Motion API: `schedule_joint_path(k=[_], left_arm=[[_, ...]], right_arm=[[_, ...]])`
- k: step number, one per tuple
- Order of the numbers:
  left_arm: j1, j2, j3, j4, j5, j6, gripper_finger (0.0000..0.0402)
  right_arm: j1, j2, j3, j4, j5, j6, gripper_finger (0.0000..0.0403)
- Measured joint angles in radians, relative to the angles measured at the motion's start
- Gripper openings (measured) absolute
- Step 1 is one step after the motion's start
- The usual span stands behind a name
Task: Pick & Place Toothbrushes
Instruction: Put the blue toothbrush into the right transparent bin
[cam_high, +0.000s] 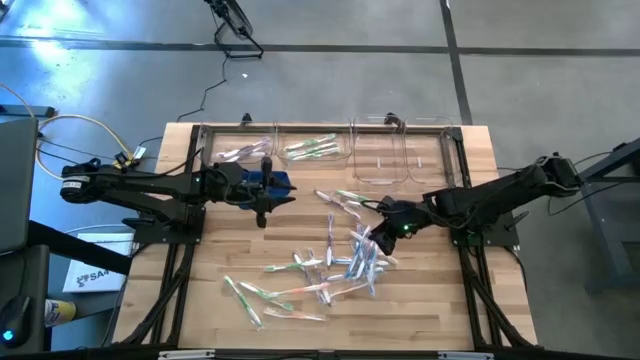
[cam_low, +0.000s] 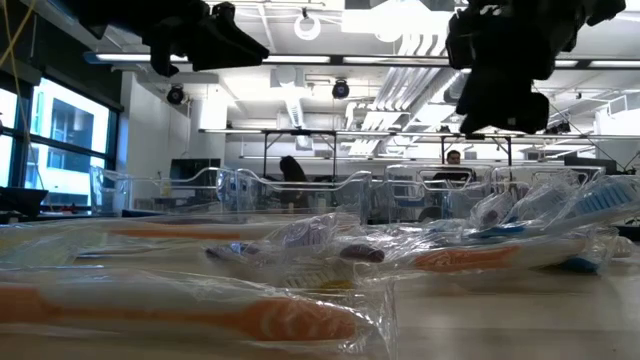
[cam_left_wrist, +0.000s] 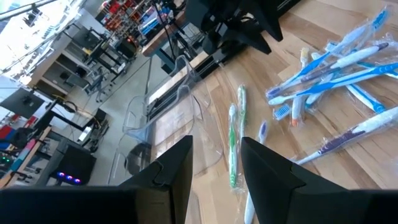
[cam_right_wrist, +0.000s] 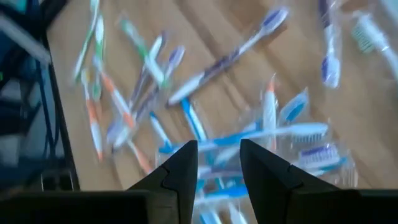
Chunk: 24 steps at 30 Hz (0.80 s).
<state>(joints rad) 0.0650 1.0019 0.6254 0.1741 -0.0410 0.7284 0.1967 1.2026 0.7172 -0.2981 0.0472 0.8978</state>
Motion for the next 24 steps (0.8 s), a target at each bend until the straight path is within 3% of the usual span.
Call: schedule_joint_path(k=[9, 24], left_arm=[[0.0, 0.0, 0.0, 0.002, 0.006, -0.036, 0.0132], [0.0, 0.0, 0.0, 0.002, 0.007, -0.023, 0.0132]], right_arm=[[0.003, 0.0, 0.0, 0.003, -0.12, 0.18, 0.0114], [0.191, 0.0, 0.0, 0.003, 0.083, 0.682, 0.0114]])
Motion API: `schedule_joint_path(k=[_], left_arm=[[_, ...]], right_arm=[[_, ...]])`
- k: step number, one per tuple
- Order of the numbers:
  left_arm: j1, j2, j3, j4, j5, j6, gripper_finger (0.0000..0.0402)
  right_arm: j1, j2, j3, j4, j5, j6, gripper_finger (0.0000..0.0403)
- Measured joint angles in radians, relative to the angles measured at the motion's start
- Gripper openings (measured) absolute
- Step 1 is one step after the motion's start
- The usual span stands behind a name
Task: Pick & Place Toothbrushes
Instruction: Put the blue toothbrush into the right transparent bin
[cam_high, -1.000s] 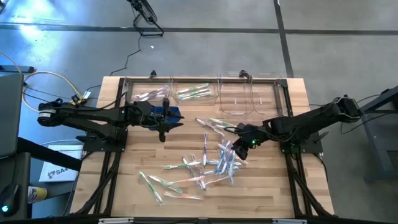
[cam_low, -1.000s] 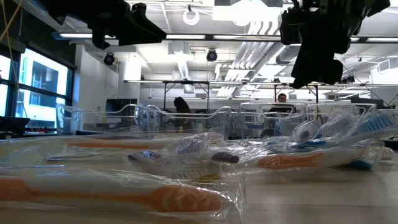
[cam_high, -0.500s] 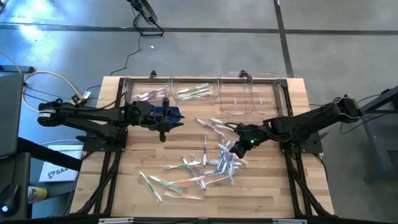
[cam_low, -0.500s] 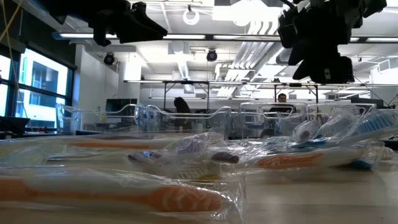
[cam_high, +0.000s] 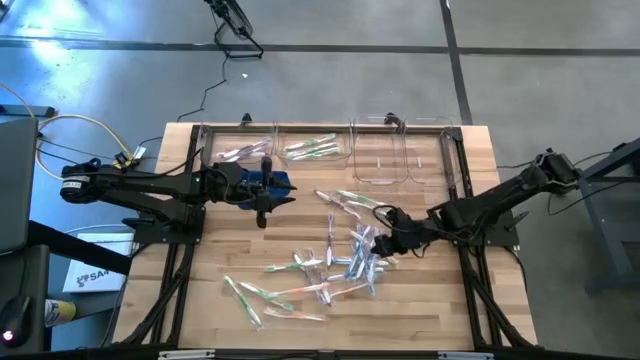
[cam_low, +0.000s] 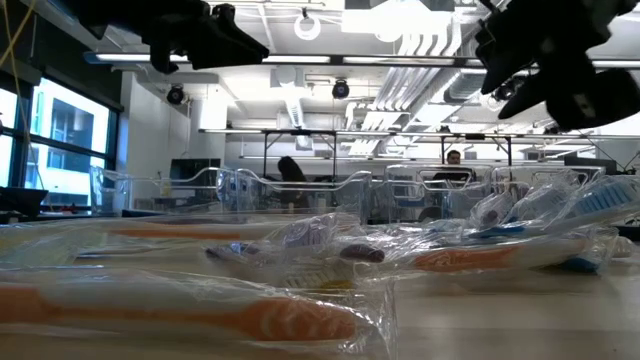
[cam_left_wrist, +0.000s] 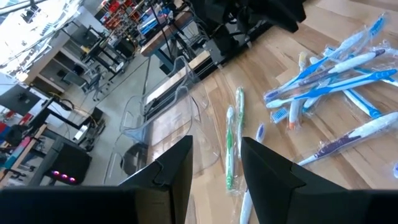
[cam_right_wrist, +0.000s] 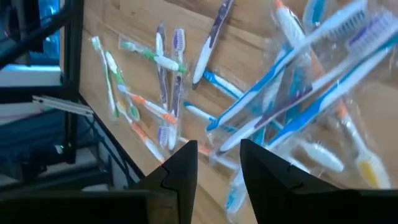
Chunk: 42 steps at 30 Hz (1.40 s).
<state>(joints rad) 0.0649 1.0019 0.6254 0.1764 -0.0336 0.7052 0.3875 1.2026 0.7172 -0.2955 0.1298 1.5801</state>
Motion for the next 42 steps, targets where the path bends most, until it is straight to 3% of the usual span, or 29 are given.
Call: schedule_joint_path(k=[11, 22, 42], left_arm=[[0.0, 0.0, 0.0, 0.0, 0.0, 0.005, 0.0132], [0.0, 0.0, 0.0, 0.0, 0.0, 0.005, 0.0132], [0.0, 0.0, -0.001, -0.022, 0.001, 0.004, 0.0132]], right_arm=[[0.115, 0.005, 0.0, -0.002, 0.154, 0.226, 0.0114], [0.125, 0.174, 0.0, -0.008, 0.145, 0.354, 0.0114], [0.043, 0.368, 0.0, -0.004, 0.124, 0.331, 0.0114]])
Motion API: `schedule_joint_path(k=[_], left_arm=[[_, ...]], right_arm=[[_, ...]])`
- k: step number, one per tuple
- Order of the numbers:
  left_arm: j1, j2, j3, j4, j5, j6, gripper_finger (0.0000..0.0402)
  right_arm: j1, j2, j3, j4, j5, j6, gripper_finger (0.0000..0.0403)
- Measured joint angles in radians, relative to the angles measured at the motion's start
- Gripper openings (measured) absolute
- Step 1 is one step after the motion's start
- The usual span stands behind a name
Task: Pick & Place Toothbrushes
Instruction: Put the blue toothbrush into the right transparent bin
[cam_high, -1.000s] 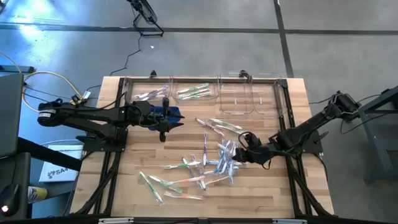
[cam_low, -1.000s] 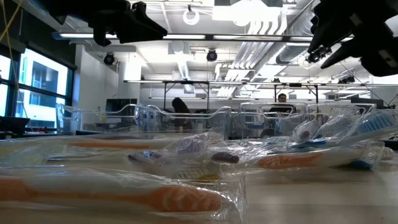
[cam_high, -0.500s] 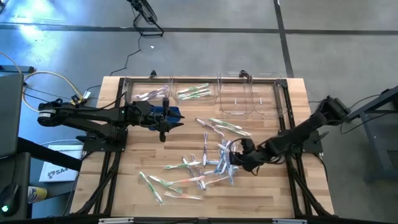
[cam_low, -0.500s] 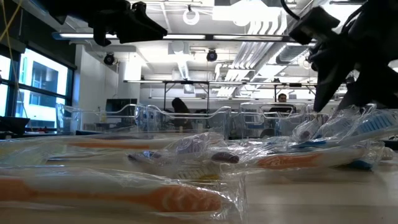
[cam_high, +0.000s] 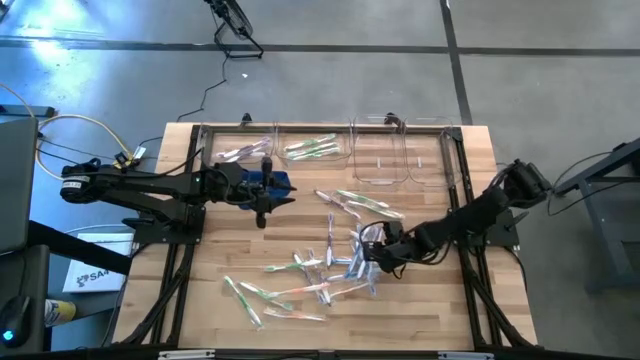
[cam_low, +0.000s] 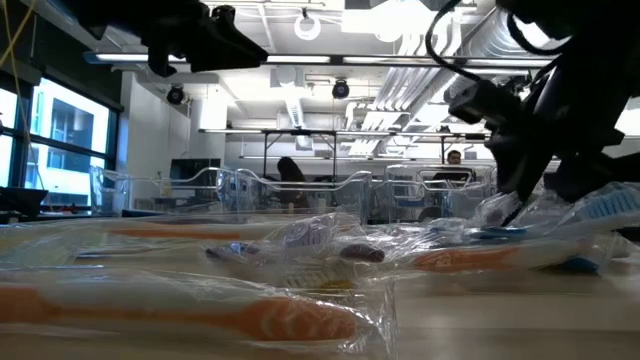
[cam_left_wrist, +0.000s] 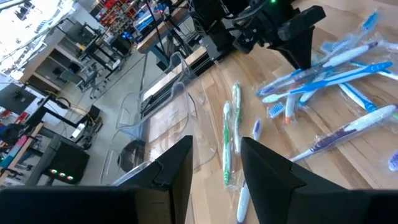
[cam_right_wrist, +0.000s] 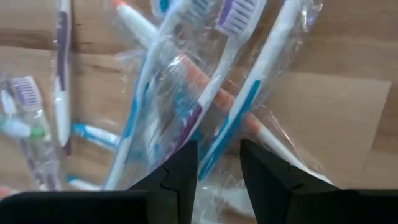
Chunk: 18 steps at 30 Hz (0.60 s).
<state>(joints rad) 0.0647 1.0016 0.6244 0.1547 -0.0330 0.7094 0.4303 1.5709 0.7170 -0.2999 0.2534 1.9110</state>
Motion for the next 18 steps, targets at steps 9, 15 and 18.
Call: schedule_joint_path(k=[9, 15, 18], left_arm=[[0.0, 0.0, 0.0, -0.001, 0.0, 0.021, 0.0132], [0.0, 0.0, 0.0, 0.0, 0.0, 0.021, 0.0132], [0.0, 0.0, 0.0, 0.0, 0.0, 0.021, 0.0132]], right_arm=[[-0.006, 0.018, 0.002, -0.001, -0.02, -0.026, 0.0065], [-0.006, 0.015, 0.001, 0.009, -0.034, -0.055, 0.0016], [-0.007, -0.005, 0.0, 0.009, -0.052, -0.062, 0.0026]])
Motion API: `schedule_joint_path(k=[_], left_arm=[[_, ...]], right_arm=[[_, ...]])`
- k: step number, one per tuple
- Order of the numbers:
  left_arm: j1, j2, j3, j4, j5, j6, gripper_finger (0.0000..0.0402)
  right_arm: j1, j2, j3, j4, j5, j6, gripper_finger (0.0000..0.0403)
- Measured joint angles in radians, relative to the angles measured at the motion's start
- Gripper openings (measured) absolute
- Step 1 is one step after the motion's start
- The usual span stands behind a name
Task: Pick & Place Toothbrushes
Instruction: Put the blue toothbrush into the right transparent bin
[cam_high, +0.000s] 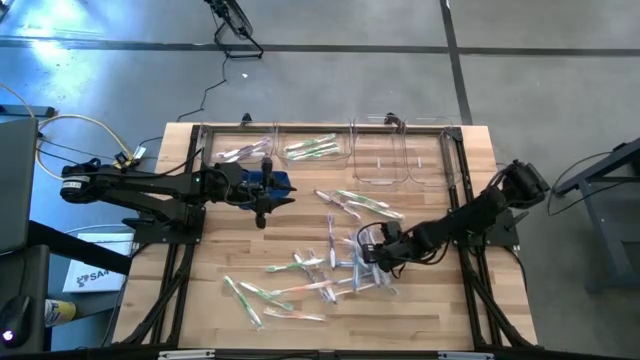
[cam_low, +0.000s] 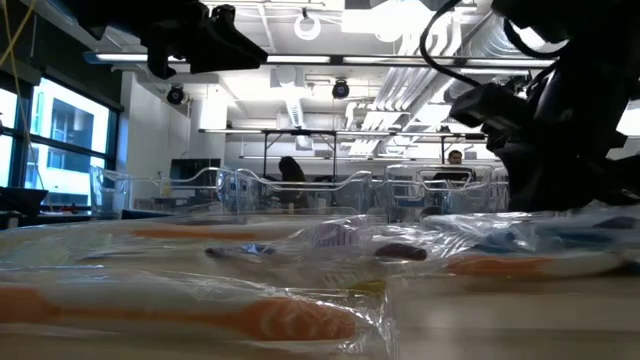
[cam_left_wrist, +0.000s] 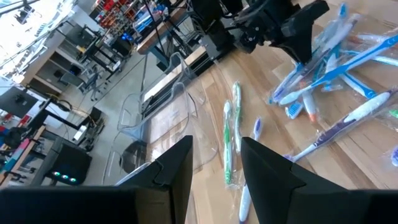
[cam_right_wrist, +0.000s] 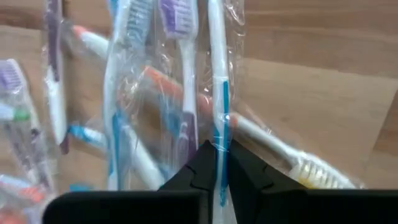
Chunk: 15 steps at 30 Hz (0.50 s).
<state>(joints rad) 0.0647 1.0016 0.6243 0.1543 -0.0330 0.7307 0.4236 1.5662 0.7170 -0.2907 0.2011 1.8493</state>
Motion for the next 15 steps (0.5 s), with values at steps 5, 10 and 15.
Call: schedule_joint_path(k=[5, 10, 15], left_arm=[[0.0, 0.0, 0.0, 0.0, 0.0, -0.001, 0.0132], [0.0, 0.0, 0.0, 0.0, 0.0, -0.001, 0.0132], [0.0, 0.0, 0.0, 0.0, 0.0, -0.002, 0.0132]], right_arm=[[-0.006, -0.07, 0.0, -0.018, 0.016, -0.037, 0.0026], [-0.007, -0.175, 0.0, -0.059, 0.074, -0.077, 0.0016], [-0.012, -0.305, 0.0, -0.134, 0.171, -0.12, 0.0023]])
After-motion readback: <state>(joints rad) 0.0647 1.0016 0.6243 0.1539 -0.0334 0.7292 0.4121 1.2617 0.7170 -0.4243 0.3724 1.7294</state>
